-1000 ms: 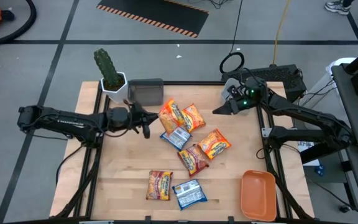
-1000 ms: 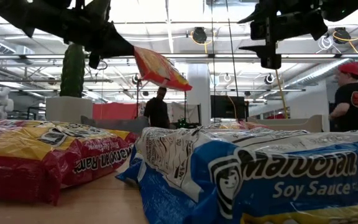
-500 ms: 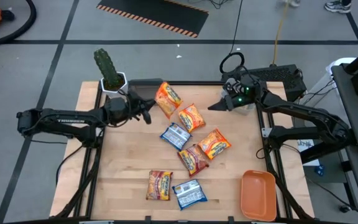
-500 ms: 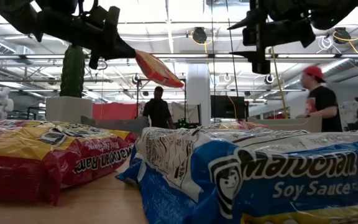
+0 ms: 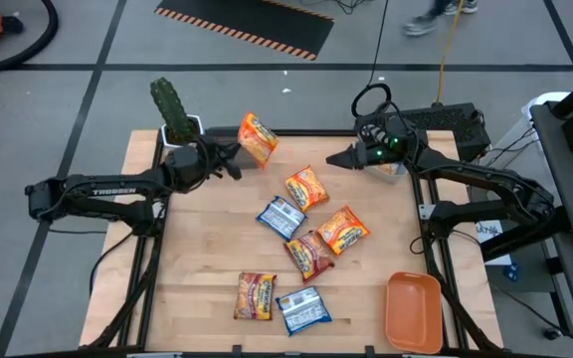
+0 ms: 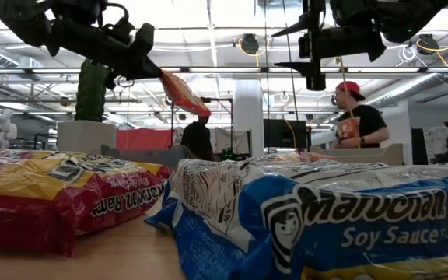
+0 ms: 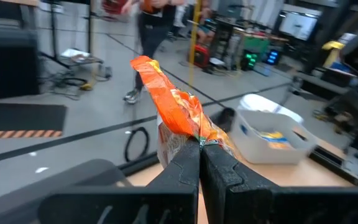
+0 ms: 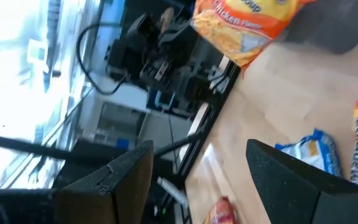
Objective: Sort Maruchan noodles
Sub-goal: Put the left orange noodle pack into the black bin
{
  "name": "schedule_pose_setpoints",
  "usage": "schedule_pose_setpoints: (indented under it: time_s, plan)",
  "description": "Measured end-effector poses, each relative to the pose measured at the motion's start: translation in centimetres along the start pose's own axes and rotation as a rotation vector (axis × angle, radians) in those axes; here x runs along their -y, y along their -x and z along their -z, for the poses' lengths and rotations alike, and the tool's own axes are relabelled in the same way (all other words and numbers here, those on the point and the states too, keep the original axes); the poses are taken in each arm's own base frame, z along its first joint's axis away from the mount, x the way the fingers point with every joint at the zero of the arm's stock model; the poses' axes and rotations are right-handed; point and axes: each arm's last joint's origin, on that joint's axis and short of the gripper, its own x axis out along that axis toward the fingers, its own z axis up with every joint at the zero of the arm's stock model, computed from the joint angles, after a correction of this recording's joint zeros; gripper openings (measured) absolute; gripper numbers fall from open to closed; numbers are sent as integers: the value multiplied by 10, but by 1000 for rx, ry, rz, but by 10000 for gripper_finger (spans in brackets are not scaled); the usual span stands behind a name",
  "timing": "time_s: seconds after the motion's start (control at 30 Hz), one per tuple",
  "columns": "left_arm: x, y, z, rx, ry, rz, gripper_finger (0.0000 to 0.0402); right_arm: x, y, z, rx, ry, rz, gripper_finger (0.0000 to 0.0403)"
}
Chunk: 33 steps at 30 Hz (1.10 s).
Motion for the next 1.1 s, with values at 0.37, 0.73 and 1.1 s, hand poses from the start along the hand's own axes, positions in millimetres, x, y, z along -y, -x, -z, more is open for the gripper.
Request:
schedule_pose_setpoints:
  time_s: [0.37,0.73,1.1]
  plan:
    - [-17,-5,-4,23,11,-122,3,-12,-4,2,26,-61,-80,251]
    - [-25,-6,5,-61,50,-181,3,-20,-16,17,73,-98,-73,251]
    - [-31,-3,14,-125,130,-286,3,-28,-26,35,40,-116,-82,251]
